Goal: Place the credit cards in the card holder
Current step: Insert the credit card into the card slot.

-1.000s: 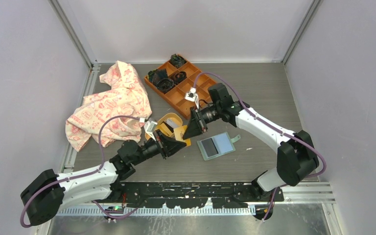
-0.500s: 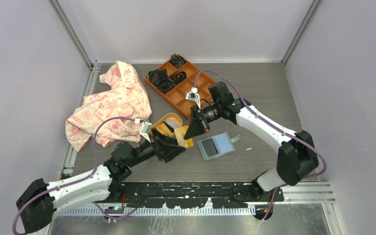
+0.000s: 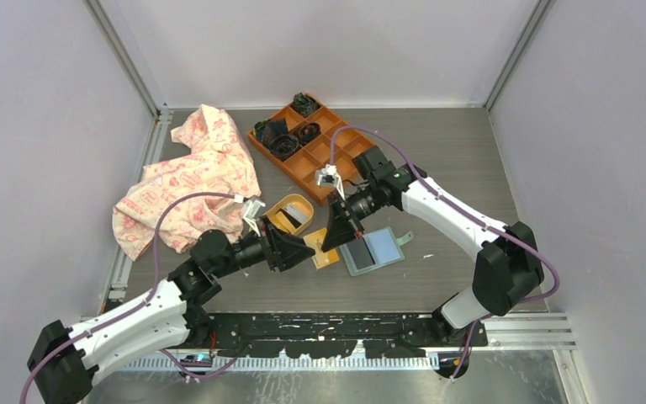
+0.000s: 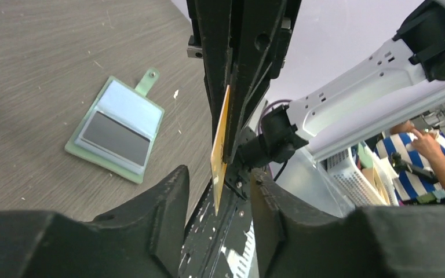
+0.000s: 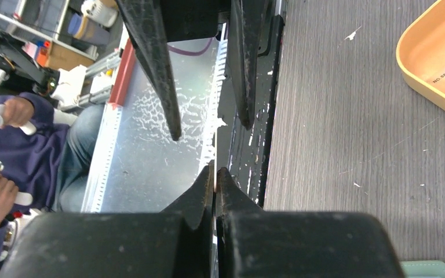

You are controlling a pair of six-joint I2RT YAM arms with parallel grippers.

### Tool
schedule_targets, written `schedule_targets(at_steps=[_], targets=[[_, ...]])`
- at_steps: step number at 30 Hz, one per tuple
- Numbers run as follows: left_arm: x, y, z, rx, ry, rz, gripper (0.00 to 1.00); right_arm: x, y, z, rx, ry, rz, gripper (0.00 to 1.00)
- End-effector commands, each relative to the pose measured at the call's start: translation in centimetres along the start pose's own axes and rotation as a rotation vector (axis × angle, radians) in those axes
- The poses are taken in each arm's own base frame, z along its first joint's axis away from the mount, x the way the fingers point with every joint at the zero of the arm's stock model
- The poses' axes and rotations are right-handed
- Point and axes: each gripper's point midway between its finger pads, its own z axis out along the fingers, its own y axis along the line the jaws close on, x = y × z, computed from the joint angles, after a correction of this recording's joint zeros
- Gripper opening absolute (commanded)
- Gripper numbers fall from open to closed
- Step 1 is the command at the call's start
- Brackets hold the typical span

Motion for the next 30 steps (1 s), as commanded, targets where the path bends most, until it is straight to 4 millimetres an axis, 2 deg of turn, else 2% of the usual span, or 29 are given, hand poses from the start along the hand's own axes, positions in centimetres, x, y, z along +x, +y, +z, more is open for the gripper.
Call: schedule_targets(at_steps=[1,5,7,8,9,12,14,17,23,28,30], targets=[[-1.0,-2.2,0.5,0.088,0.042,0.030,0.38,-0.1,0.5,0.2,0.008,0.046,-0.105,0.01],[-0.8,-2.8,0.8,0.127,0.079,0.033,0.20,0.3,0.3,0.4,0.018,0.072,-0.114,0.01],[-0.5,-3.0,0.9,0.141,0.101,0.029,0.17,0.6,0.2,0.6,0.025,0.091,-0.125,0.01],[-0.3,-3.1,0.9,0.152,0.109,0.029,0.12,0.7,0.1,0.7,0.030,0.099,-0.128,0.01],[-0.2,-3.4,1.0,0.170,0.119,0.030,0.02,0.8,0.0,0.7,0.034,0.104,-0.130,0.01],[0.3,-3.6,1.1,0.197,0.142,0.017,0.00,0.8,-0.1,0.7,0.042,0.110,-0.132,0.04],[0.5,-3.2,1.2,0.184,0.142,0.014,0.00,0.9,-0.5,0.4,0.077,0.132,-0.146,0.20],[0.3,-2.3,1.0,0.137,0.100,0.005,0.00,0.9,-0.9,-1.0,0.161,0.162,-0.212,0.37],[1.0,0.4,-0.4,0.025,0.013,-0.052,0.00,0.9,-2.7,-5.5,0.399,0.159,-0.365,0.52],[1.4,1.8,-0.9,-0.025,-0.038,-0.105,0.00,3.2,-6.5,-9.2,0.610,0.187,-0.500,0.79],[1.3,2.1,-0.8,-0.037,-0.045,-0.118,0.00,3.0,-8.3,-11.3,0.728,0.154,-0.482,0.85]])
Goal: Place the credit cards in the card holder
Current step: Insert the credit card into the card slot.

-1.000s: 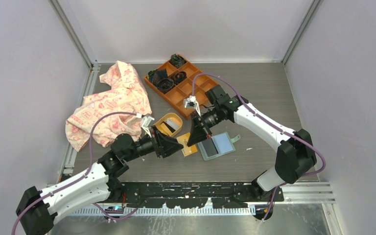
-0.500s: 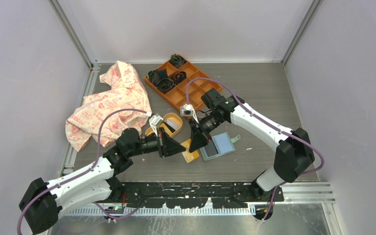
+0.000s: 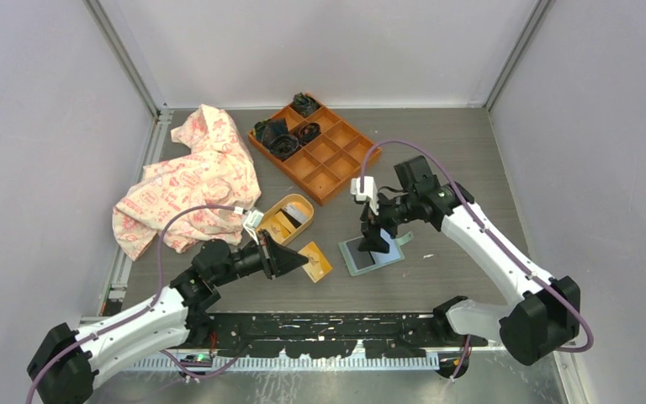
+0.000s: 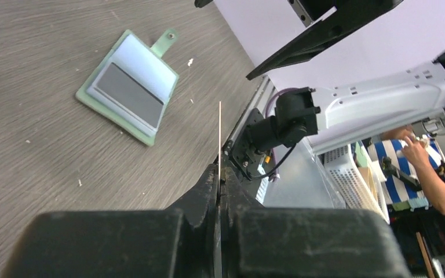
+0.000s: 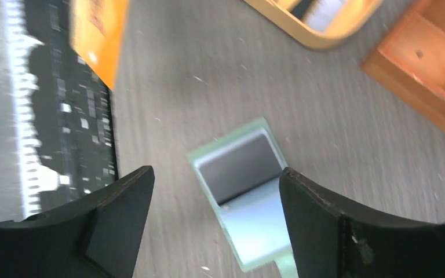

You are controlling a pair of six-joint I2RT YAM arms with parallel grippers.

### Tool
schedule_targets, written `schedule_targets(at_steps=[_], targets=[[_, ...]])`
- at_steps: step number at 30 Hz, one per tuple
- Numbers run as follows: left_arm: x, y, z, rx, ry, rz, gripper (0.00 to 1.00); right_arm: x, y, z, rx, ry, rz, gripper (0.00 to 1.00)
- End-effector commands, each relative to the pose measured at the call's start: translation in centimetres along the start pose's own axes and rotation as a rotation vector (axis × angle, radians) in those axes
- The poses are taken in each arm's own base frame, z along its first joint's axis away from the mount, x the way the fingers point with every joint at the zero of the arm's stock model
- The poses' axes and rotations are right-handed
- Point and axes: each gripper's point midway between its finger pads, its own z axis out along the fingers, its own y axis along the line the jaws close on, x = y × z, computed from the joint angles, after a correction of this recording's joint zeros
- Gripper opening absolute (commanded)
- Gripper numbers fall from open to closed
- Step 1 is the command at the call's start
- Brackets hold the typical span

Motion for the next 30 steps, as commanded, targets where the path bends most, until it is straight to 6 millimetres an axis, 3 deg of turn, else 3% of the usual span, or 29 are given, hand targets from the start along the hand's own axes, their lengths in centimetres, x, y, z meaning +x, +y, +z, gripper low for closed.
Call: schedule_targets(at_steps=[1,8,13,21,26,30], targets=[[-2.3,-0.8,0.5,0.018,-0.109,-0.022,0.00,1.9,-6.4,-1.5,0.274,0.020,-0.064,0.86],[-1.7,-0.3,2.6,0.029,-0.066,-0.109,0.00,6.5,-11.9,-3.4,0.476,0.138,0.055,0.81],[-0.4,0.1,4.0,0.040,-0.019,-0.137,0.00,9.7,-14.3,-4.3,0.590,0.268,0.036,0.62],[1.6,1.7,6.0,-0.033,0.014,-0.116,0.00,13.9,-15.6,-3.7,0.598,0.415,0.037,0.39],[1.0,2.0,7.7,-0.032,0.002,-0.095,0.00,16.3,-15.3,-3.3,0.539,0.510,0.031,0.37],[0.9,1.9,9.5,-0.008,0.008,-0.130,0.00,17.9,-13.5,-3.1,0.415,0.548,0.035,0.37]])
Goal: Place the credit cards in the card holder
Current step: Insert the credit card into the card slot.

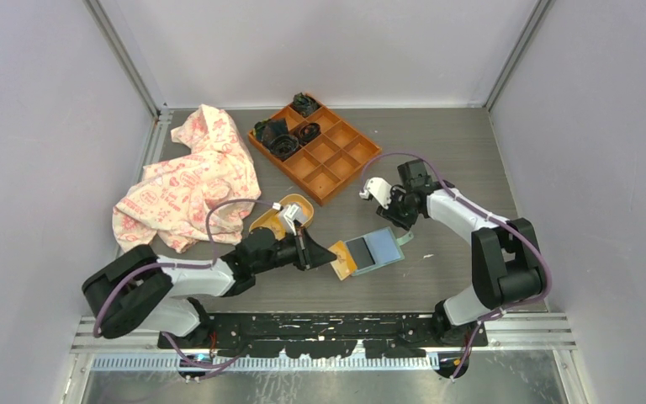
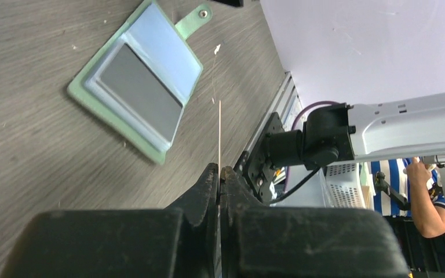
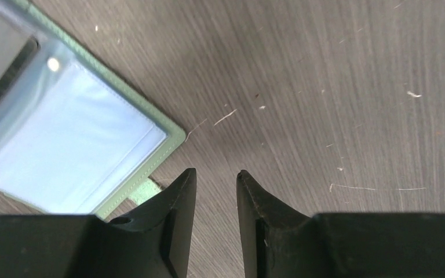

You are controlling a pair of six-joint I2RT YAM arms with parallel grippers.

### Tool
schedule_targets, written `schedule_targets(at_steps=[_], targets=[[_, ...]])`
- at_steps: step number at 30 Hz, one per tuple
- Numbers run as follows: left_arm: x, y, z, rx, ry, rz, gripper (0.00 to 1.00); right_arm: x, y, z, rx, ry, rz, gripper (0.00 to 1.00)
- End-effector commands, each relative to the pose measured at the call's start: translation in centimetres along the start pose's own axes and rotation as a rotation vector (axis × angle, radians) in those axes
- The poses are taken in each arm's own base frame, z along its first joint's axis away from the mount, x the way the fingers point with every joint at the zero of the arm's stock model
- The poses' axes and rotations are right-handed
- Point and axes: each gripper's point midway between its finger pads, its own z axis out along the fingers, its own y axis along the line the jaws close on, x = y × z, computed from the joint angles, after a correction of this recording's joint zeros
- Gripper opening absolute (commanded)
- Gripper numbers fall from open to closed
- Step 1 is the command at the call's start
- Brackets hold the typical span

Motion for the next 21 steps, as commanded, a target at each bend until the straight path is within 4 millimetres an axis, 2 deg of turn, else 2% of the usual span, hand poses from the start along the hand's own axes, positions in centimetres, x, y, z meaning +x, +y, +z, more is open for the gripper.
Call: schedule_targets(at_steps=[1,4,10,16,21], targets=[[-2.8,-3.4,2.3,0.133,-0.077,0.018,0.00,1.2,0.7,-0.6,-0.078,0.028,-0.087,0.37],[-3.2,-3.4,3.7,0.166,-0.065,-0.023,0.00,1.9,1.6,-0.3,-0.130,0.042,-0.110,0.37],[-3.0,-1.5,5.6,0.133,-0.015,-0.084,0.00,2.4,3.5,0.6,-0.246,0.053,-0.096,0.37],[-2.4,0.3,6.1,0.019,0.032,-0.083,0.00,2.1,4.7,0.9,-0.315,0.027,-0.078,0.36],[-1.8,1.0,6.0,0.009,0.047,-0.096,0.00,0.9,6.0,1.1,-0.353,-0.010,-0.095,0.35]])
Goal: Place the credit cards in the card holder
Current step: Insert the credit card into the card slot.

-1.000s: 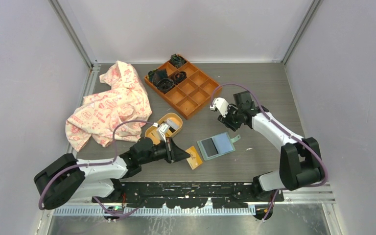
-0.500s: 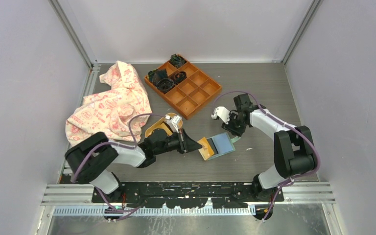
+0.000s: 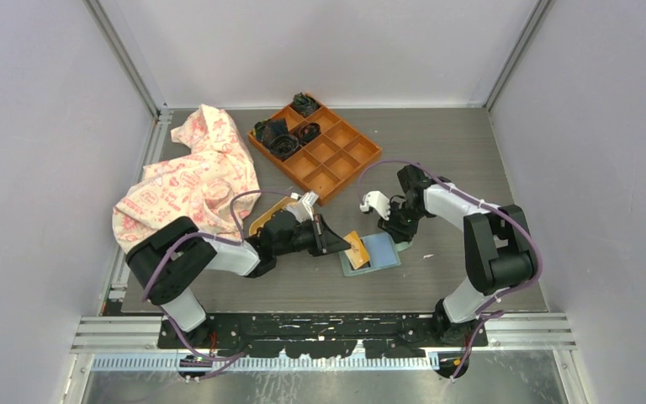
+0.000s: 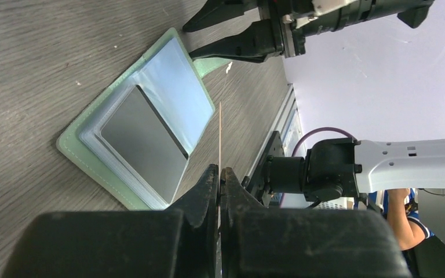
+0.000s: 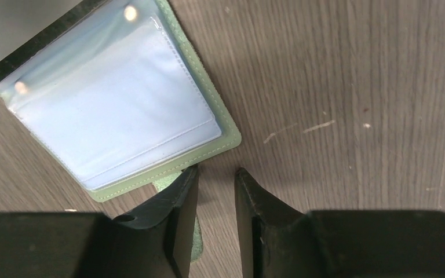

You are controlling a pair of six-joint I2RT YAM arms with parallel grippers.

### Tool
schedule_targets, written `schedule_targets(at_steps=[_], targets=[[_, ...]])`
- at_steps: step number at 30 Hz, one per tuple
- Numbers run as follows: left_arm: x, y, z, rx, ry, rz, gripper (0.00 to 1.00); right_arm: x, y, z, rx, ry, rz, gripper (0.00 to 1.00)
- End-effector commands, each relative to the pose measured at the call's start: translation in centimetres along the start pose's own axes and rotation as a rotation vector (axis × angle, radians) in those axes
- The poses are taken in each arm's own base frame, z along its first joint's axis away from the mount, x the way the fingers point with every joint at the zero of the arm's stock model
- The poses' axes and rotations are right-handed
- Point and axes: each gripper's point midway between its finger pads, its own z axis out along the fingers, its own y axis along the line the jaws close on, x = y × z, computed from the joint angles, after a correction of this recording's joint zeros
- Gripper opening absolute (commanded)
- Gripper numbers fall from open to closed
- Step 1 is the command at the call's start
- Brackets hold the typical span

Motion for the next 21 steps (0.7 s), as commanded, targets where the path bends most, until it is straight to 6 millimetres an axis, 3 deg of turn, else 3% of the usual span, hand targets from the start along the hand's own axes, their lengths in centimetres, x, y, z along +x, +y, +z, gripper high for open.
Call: schedule_targets(at_steps=[1,9,13,17,21], targets=[[-0.2,-0.5,-0.1,0.024,-0.004,0.016,0.00,-2.0,1.7,0.5,-0.073,-0.054,-0.034,0.35],[0.0,0.8,-2.3,0.000,-0.009,0.023,0.00,-5.5,2.4,2.2,-0.027,0.033,-0.116,0.37],[0.6,1.4,-4.1,-0.045,0.010,0.058,0.00,-6.4,1.0,0.2,0.058,0.042,-0.077,0.39],[0.8,1.6,-4.2,-0.046,0.019,0.045,0.00,-7.5,1.7,-1.2,0.034,-0.039,-0.067,0.40],[0.9,1.6,-3.6,-0.012,0.011,0.006,0.00,-7.3,2.7,-1.0,-0.013,-0.054,-0.103,0.41]])
